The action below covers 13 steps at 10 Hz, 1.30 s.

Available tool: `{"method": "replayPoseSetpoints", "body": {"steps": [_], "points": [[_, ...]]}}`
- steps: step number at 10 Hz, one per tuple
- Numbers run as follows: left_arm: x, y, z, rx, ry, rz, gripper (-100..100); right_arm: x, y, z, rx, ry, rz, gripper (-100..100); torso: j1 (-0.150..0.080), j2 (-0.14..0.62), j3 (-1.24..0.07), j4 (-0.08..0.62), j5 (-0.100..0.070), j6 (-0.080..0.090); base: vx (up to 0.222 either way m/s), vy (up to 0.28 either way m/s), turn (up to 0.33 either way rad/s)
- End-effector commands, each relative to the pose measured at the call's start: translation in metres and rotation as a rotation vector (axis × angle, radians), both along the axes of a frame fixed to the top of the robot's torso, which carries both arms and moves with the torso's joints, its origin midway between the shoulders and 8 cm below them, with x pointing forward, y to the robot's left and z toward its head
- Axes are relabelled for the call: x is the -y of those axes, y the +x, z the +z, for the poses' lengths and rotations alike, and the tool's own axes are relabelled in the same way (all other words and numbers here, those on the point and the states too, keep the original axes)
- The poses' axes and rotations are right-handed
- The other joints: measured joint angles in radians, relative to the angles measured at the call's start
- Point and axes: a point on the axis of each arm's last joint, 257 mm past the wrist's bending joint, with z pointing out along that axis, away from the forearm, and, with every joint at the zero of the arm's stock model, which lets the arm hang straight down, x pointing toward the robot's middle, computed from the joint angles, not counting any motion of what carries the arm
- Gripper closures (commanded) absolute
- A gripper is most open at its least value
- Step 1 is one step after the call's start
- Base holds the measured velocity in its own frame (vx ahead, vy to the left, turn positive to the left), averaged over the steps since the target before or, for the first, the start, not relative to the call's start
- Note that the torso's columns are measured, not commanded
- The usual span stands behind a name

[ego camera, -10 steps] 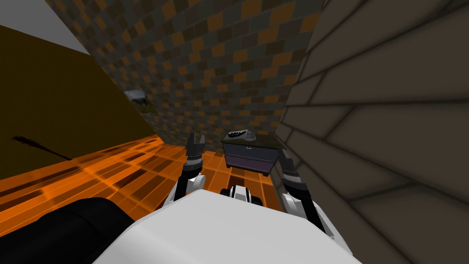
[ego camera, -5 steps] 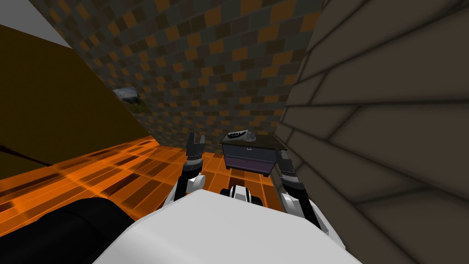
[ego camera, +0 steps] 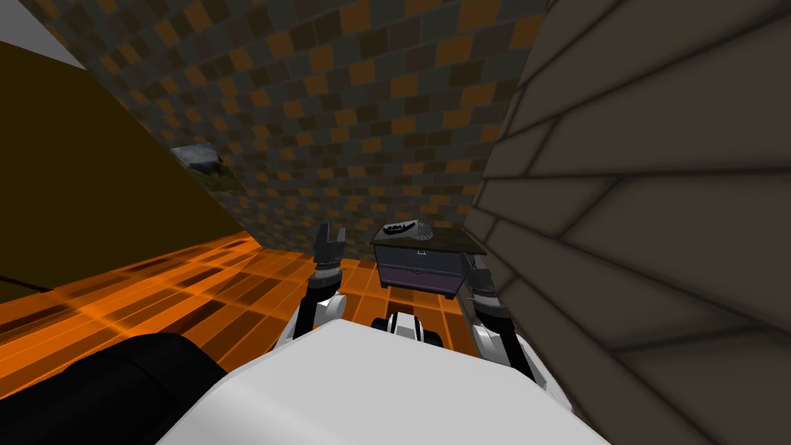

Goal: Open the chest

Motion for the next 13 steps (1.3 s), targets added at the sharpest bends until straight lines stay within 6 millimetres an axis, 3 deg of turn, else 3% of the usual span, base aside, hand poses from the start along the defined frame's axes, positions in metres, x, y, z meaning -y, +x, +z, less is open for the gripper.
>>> {"method": "replayPoseSetpoints", "body": {"steps": [1, 13], "points": [[0.000, 0.000, 0.000, 0.000, 0.000, 0.000, 0, 0.001, 0.004, -0.015, -0.009, -0.067, -0.045, -100, 0.001, -0.002, -0.001, 0.000, 0.000, 0.000, 0.054, 0.060, -0.075], [0.000, 0.000, 0.000, 0.000, 0.000, 0.000, 0, 0.003, 0.017, -0.065, -0.026, -0.350, -0.222, -100, -0.001, 0.001, 0.000, 0.000, 0.000, 0.000, 0.046, 0.045, -0.047]]}}
